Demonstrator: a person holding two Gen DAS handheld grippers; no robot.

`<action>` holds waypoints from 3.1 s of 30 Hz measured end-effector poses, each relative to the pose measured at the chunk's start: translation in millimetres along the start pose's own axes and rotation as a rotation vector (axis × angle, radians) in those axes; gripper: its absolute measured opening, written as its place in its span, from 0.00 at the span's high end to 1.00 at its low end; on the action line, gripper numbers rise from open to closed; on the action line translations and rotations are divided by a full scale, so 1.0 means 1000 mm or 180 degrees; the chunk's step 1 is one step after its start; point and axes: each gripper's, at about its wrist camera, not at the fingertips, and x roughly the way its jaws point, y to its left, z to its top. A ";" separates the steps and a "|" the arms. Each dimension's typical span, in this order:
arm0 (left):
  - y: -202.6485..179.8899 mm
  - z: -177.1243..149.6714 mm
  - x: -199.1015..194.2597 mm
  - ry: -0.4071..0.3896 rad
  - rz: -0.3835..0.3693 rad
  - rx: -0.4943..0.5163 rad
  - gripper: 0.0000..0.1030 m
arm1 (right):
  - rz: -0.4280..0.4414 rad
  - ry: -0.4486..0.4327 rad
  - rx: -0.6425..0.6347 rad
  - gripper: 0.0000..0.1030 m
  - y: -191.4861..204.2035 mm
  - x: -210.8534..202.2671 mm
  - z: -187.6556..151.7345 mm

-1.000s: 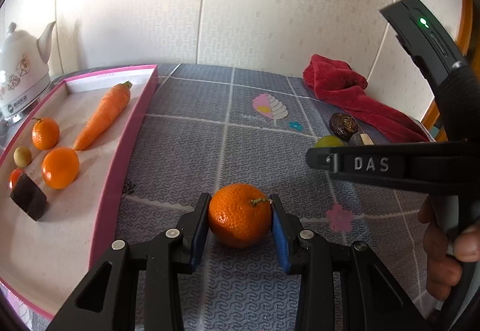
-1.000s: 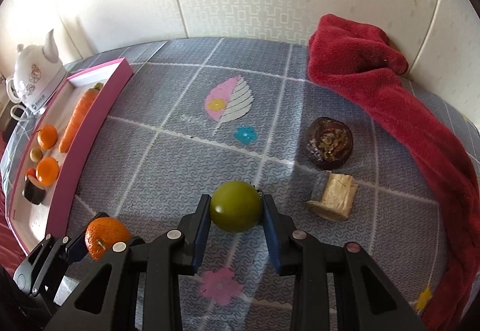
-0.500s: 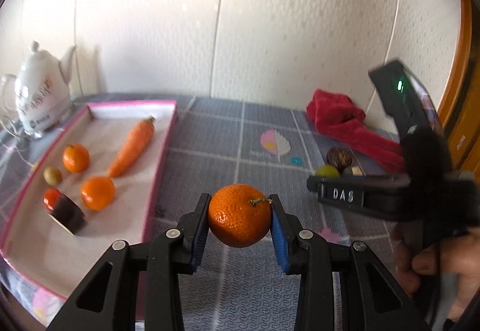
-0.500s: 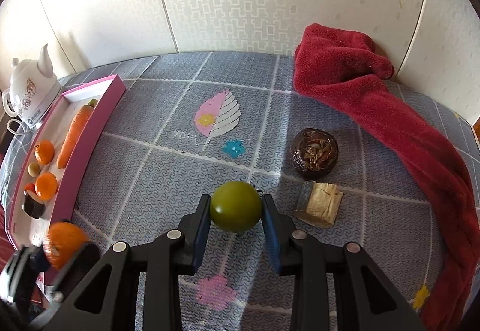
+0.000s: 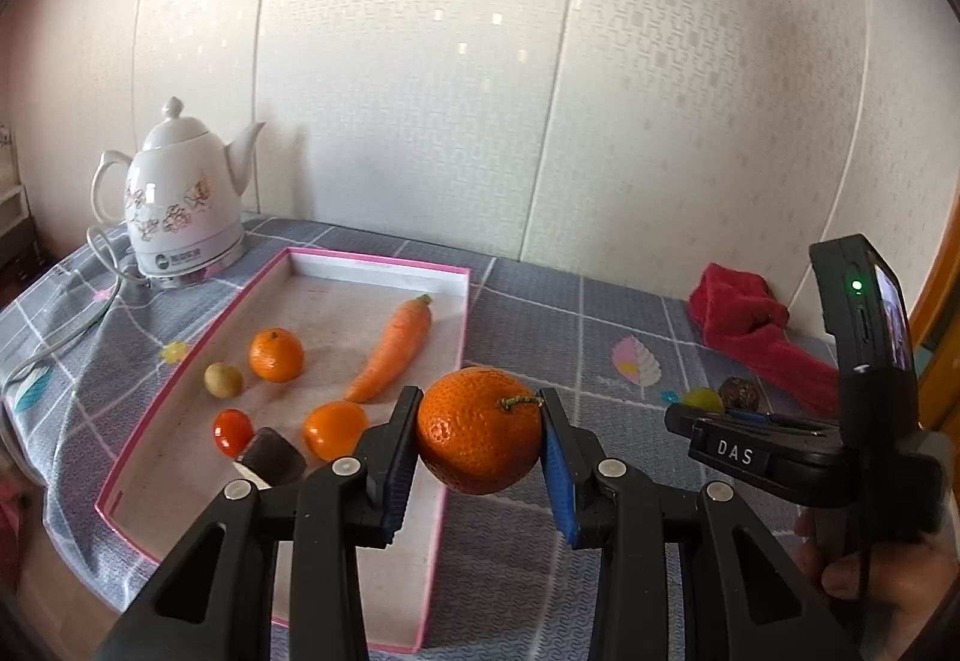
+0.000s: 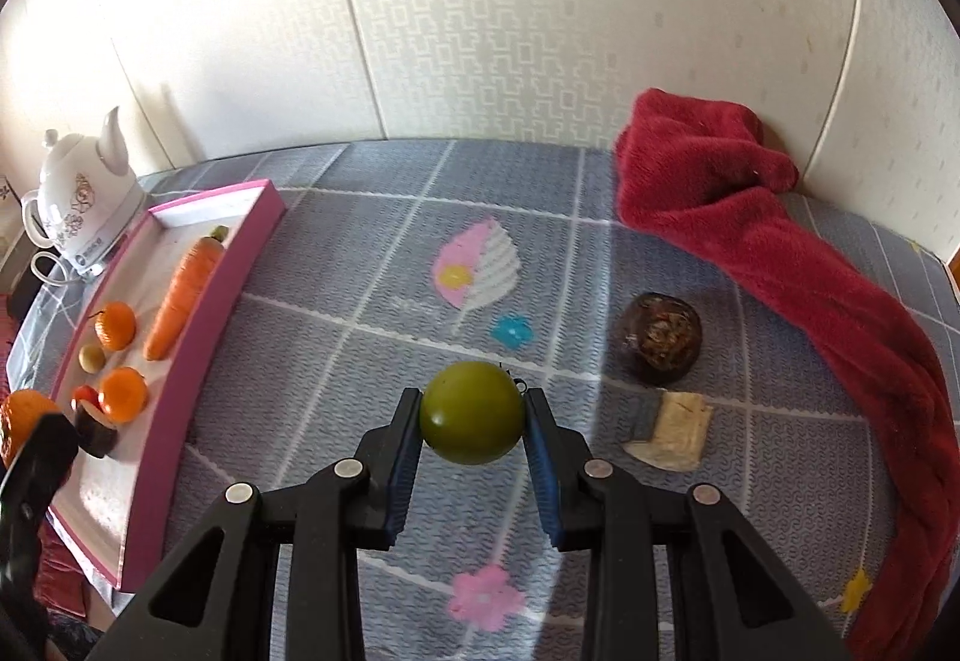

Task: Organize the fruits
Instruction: 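Carry the mandarin and green tomato over the pink tray with both tools, then open the right tool to drop the green tomato while the left tool releases the mandarin, then move both tools toward the dark fruit and eggplant slice beside the towel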

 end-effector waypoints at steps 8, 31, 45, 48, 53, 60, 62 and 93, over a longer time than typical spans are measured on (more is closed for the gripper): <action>0.024 0.004 -0.001 -0.0015 0.0137 -0.0162 0.63 | 0.0262 -0.0080 -0.0106 0.68 0.033 -0.006 0.002; 0.108 0.001 0.021 0.0145 0.0681 -0.0820 0.63 | 0.1195 -0.0181 -0.0012 0.68 0.101 -0.003 0.010; 0.130 -0.005 0.024 0.0189 0.0895 -0.1060 0.51 | 0.1380 -0.0043 -0.0409 0.65 0.136 0.004 0.002; 0.128 -0.004 0.024 0.0180 0.0882 -0.1043 0.51 | 0.1415 0.0007 -0.0426 0.63 0.138 0.004 -0.001; 0.116 -0.004 0.024 0.0178 0.0863 -0.0889 0.51 | 0.1341 0.0008 -0.0442 0.63 0.135 0.002 -0.002; 0.089 -0.003 0.023 0.0135 0.0747 -0.0564 0.51 | 0.1034 -0.0088 -0.0262 0.63 0.108 -0.001 0.005; 0.083 -0.004 0.023 0.0139 0.0723 -0.0487 0.51 | 0.0952 -0.0074 -0.0169 0.63 0.100 0.001 0.007; 0.012 -0.012 0.028 0.0247 0.0190 0.0174 0.51 | 0.0056 -0.0459 0.1280 0.63 -0.087 -0.021 0.006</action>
